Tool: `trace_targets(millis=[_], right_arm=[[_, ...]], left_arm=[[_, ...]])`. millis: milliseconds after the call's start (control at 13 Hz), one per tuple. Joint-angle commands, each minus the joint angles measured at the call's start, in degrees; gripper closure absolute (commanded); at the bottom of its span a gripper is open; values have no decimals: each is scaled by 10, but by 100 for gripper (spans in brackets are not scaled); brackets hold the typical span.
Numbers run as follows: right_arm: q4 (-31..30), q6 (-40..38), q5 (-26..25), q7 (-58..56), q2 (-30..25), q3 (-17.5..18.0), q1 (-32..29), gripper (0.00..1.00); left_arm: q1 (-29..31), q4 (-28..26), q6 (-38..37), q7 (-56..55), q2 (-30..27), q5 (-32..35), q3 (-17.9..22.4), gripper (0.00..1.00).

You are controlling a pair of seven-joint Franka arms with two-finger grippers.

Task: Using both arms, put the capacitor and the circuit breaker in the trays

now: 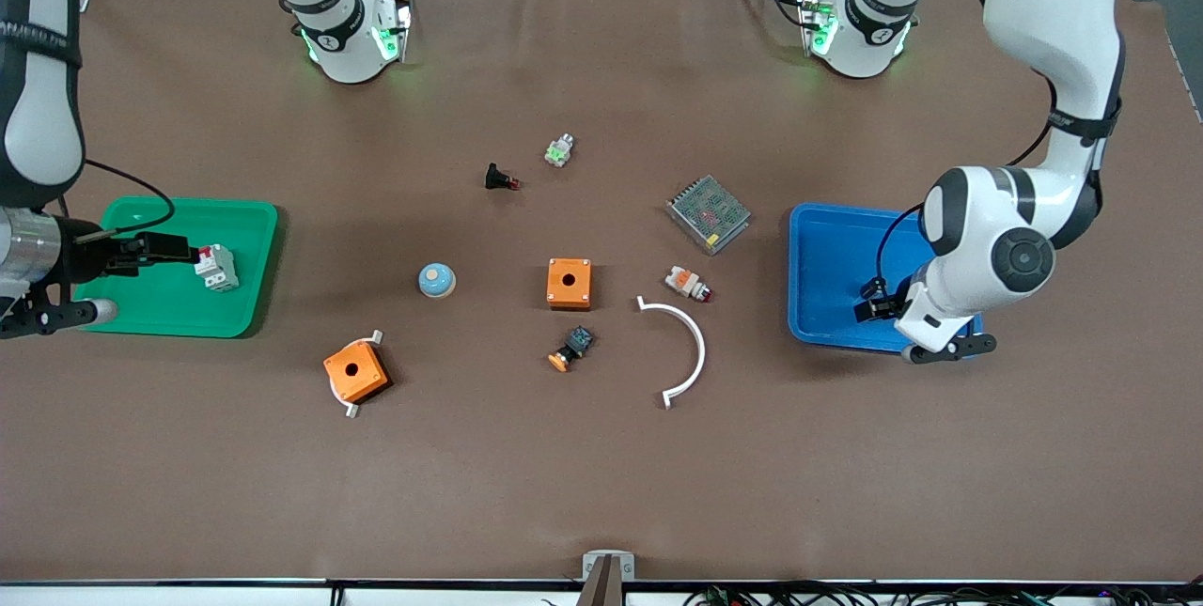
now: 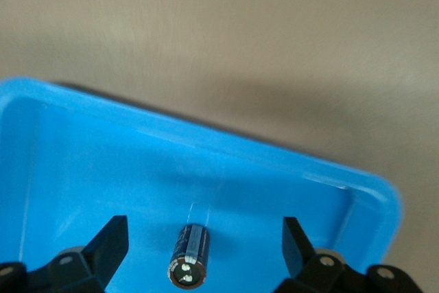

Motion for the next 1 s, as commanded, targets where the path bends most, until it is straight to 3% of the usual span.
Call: trace_targets(millis=[0, 308, 615, 923], right_arm=[[-15, -17, 17, 97, -59, -3, 38, 0], [-65, -1, -1, 153, -142, -3, 66, 0], [-93, 12, -70, 240, -202, -2, 108, 0], [-96, 17, -79, 242, -220, -1, 119, 0]], left_arm=[[-4, 15, -8, -1, -51, 2, 1, 0], [-6, 66, -28, 0, -96, 38, 2, 0], [-4, 179, -156, 16, -96, 86, 0, 0], [6, 237, -251, 28, -123, 118, 6, 0]])
